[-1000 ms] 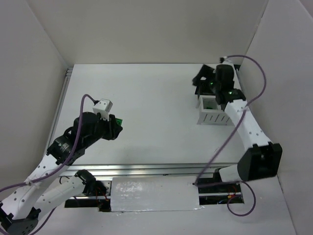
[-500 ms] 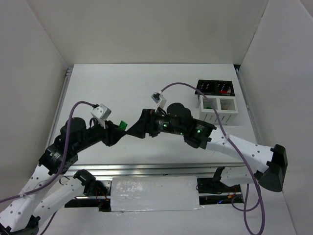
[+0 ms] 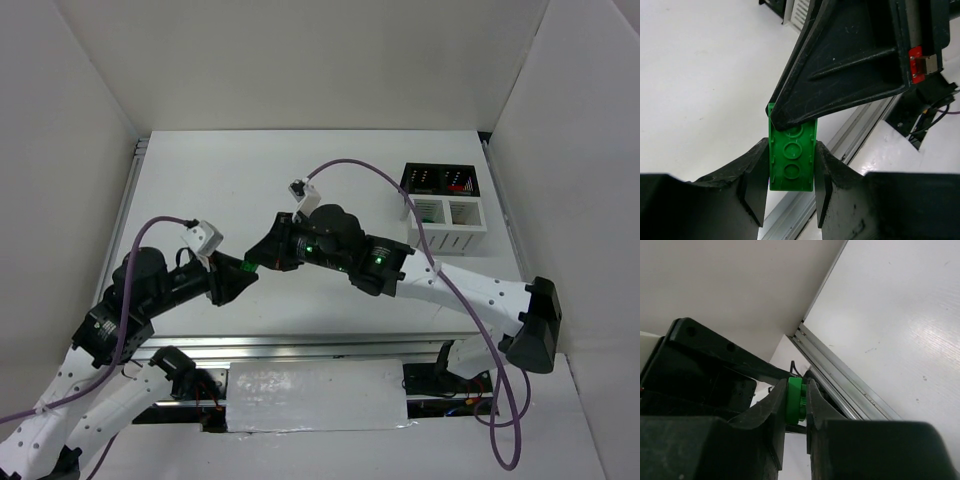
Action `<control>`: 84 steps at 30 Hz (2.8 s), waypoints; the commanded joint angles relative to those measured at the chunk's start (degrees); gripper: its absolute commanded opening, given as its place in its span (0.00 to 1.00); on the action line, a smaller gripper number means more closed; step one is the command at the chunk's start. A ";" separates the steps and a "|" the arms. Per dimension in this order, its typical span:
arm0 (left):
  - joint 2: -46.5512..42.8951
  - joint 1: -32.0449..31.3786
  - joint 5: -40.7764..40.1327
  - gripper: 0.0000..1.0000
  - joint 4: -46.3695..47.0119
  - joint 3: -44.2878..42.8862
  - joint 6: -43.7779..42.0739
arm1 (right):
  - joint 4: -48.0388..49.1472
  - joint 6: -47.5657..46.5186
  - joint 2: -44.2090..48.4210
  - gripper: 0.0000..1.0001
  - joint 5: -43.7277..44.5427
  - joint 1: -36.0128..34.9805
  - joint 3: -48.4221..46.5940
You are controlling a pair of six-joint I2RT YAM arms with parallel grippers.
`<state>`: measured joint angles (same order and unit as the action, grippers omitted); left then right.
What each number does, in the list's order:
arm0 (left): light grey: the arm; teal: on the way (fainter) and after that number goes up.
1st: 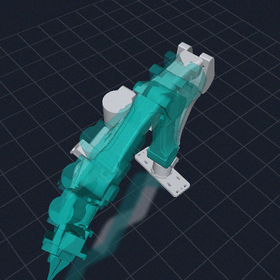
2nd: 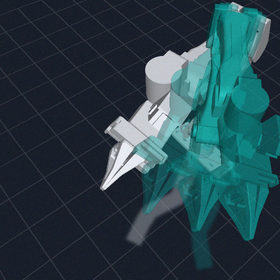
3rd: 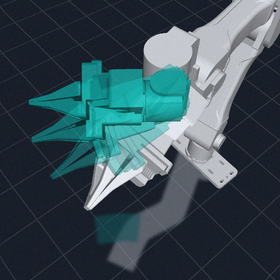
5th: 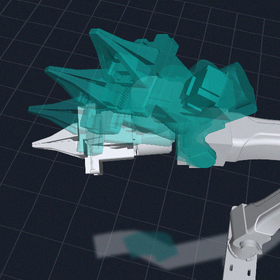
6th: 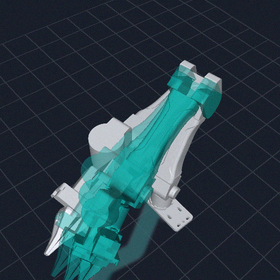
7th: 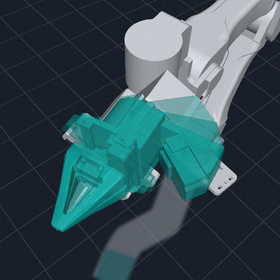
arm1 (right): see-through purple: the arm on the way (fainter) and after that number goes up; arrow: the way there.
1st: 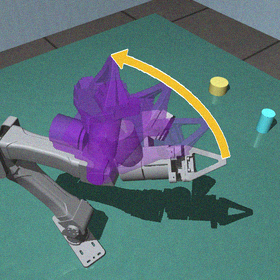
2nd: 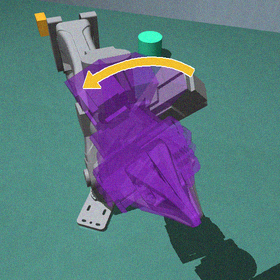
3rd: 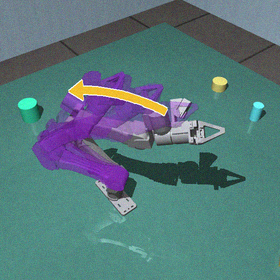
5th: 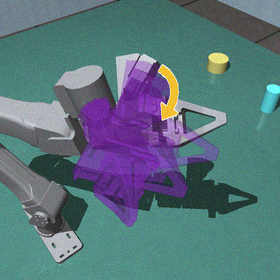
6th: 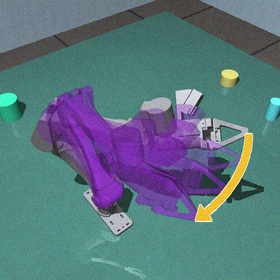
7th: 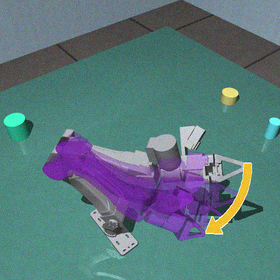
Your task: Sort the legos into containers by color
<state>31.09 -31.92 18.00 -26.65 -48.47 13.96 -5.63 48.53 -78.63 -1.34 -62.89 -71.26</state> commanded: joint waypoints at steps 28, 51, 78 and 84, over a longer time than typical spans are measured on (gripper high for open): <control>1.51 0.11 -39.36 1.00 -7.71 -2.51 11.80 | -18.10 -15.38 6.21 0.00 40.46 41.56 4.29; 2.83 0.37 -37.16 1.00 -7.10 -2.16 11.09 | -18.63 -18.39 0.77 1.00 34.83 54.89 4.03; 6.54 1.69 -75.83 0.99 -33.80 -34.76 16.89 | -61.79 -29.46 57.88 1.00 26.22 37.50 -14.07; -1.37 1.69 -73.56 1.00 -33.73 -31.26 18.57 | -61.52 -28.93 59.56 1.00 27.36 37.32 -14.52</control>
<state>32.32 -30.44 -54.87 -59.29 -81.41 32.91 -65.32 20.32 -19.16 23.73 -25.26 -84.73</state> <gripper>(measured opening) 0.995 0.994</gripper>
